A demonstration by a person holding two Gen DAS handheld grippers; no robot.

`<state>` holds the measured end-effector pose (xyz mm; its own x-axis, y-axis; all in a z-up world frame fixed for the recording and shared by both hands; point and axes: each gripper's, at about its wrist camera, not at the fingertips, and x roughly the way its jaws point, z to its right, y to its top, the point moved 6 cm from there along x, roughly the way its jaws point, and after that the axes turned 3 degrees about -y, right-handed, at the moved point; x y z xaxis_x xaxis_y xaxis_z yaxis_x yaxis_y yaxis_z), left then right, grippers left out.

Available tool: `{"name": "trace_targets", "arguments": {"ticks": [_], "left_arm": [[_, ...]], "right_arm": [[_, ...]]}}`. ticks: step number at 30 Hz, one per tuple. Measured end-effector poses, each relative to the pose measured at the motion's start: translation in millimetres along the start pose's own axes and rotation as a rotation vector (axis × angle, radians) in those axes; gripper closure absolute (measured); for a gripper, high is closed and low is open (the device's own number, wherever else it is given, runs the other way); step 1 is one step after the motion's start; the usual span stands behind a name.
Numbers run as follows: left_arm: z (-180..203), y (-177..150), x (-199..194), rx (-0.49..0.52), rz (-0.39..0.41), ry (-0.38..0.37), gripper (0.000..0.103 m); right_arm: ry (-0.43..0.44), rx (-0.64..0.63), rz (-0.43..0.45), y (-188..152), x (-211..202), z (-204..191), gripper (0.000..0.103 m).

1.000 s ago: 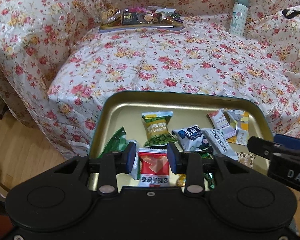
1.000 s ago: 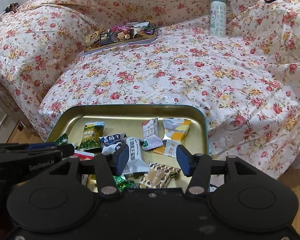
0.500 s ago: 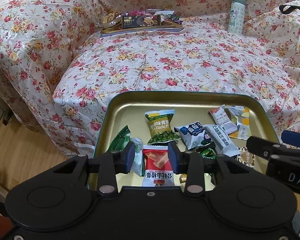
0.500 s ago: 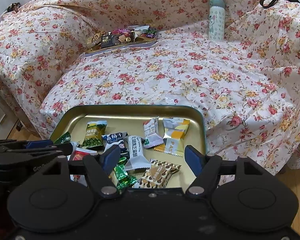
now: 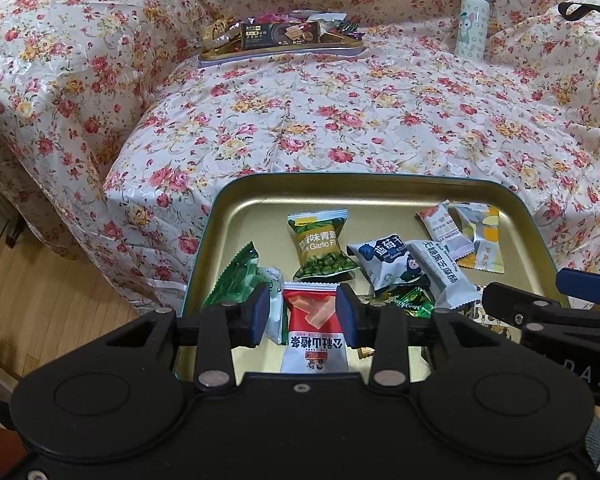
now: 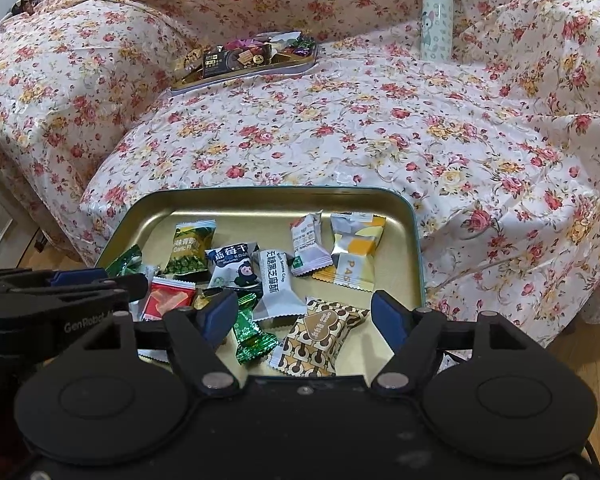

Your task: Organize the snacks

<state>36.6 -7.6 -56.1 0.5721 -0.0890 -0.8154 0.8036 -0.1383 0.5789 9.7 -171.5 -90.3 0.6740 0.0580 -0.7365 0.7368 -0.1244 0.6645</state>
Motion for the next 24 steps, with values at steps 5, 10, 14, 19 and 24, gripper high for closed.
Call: {"name": "trace_targets", "arguments": {"ticks": [5, 10, 14, 19, 24], "left_arm": [[-0.6, -0.1, -0.3, -0.003, 0.001, 0.002, 0.056], [-0.9, 0.0, -0.4, -0.002, 0.0, 0.001, 0.056], [-1.1, 0.0, -0.4, -0.004, -0.001, 0.001, 0.056], [-1.2, -0.7, -0.4, -0.007, -0.003, -0.001, 0.056], [-0.6, -1.2, -0.4, -0.01, -0.006, -0.003, 0.056]], "right_arm": [[0.0, -0.001, 0.0, 0.2, 0.1, 0.4, 0.025], [0.0, -0.001, -0.001, 0.1, 0.2, 0.3, 0.025], [0.002, -0.001, -0.005, 0.2, 0.9, 0.6, 0.025], [0.003, -0.005, -0.005, -0.3, 1.6, -0.1, 0.025], [0.003, -0.004, -0.006, -0.3, 1.7, -0.4, 0.025]]}}
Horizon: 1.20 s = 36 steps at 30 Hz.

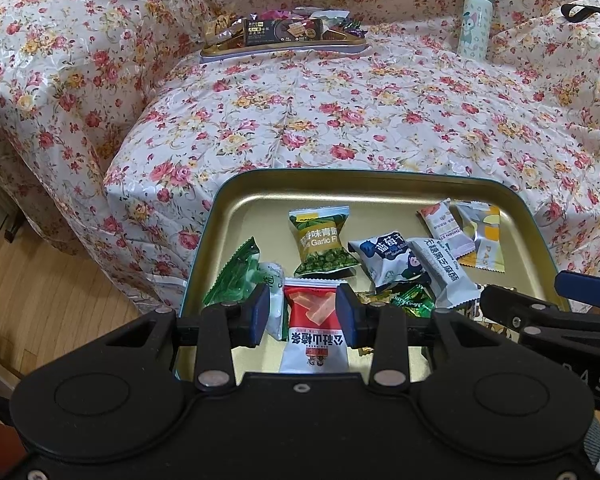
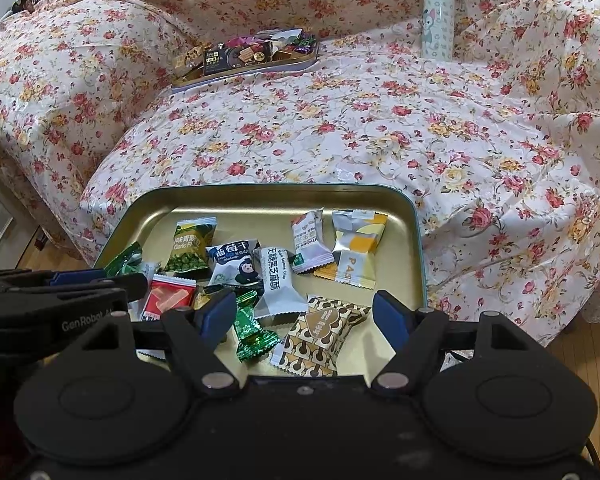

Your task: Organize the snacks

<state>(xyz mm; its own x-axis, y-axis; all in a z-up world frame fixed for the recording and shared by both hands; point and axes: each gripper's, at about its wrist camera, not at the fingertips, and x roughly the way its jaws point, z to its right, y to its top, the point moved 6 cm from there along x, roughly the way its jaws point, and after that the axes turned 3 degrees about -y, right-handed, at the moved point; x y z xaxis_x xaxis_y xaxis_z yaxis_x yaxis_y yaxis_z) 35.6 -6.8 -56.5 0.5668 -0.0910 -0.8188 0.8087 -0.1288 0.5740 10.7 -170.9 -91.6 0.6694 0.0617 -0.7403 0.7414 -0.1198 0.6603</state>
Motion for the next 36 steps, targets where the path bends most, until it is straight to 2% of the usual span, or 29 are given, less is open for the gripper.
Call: {"name": "trace_targets", "arguments": {"ticks": [36], "left_arm": [[-0.9, -3.1, 2.4, -0.03, -0.016, -0.014, 0.056]], "right_arm": [[-0.001, 0.0, -0.002, -0.4, 0.1, -1.8, 0.025]]}}
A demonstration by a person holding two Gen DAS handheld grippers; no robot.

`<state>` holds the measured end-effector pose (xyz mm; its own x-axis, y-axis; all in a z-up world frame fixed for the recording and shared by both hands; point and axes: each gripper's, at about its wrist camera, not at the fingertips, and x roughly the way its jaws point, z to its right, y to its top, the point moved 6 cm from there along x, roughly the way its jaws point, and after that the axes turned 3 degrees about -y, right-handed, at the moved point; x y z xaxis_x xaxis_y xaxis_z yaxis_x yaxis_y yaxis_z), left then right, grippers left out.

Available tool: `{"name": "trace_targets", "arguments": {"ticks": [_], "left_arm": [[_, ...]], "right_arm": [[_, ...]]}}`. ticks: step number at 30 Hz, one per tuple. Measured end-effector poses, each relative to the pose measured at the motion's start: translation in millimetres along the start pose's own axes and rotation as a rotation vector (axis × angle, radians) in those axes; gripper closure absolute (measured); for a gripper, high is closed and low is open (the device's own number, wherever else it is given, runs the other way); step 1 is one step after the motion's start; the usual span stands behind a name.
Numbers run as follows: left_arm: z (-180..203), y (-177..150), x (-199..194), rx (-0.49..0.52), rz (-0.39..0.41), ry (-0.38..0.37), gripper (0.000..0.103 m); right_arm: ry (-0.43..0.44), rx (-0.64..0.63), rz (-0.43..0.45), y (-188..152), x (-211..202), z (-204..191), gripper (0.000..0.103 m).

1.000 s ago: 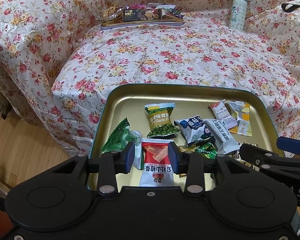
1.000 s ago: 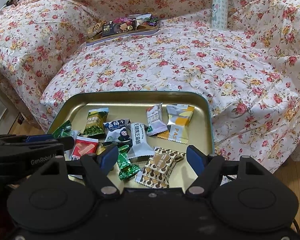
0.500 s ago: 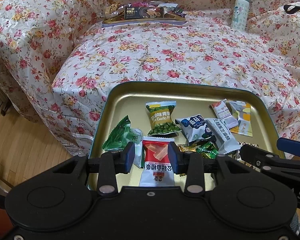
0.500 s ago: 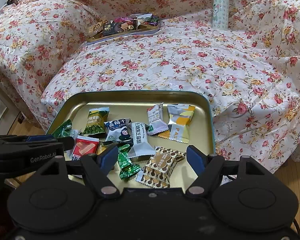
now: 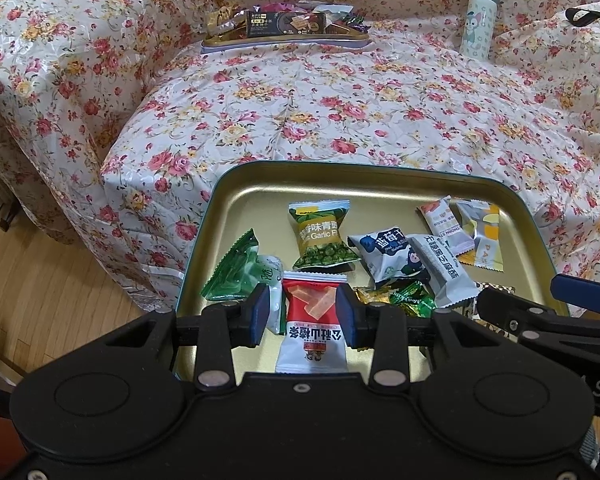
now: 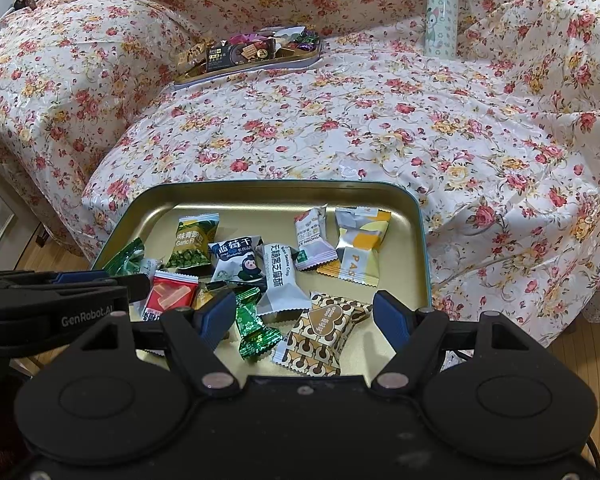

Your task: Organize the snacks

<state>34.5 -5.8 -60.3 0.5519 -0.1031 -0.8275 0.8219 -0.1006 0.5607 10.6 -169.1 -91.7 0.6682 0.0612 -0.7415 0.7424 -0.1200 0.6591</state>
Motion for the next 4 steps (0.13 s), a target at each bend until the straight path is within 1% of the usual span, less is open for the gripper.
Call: {"name": "trace_targets", "arguments": {"ticks": [4], "left_arm": [[0.8, -1.0, 0.8, 0.002, -0.001, -0.006, 0.056]], "right_arm": [[0.0, -0.001, -0.004, -2.2, 1.2, -1.3, 0.025]]}}
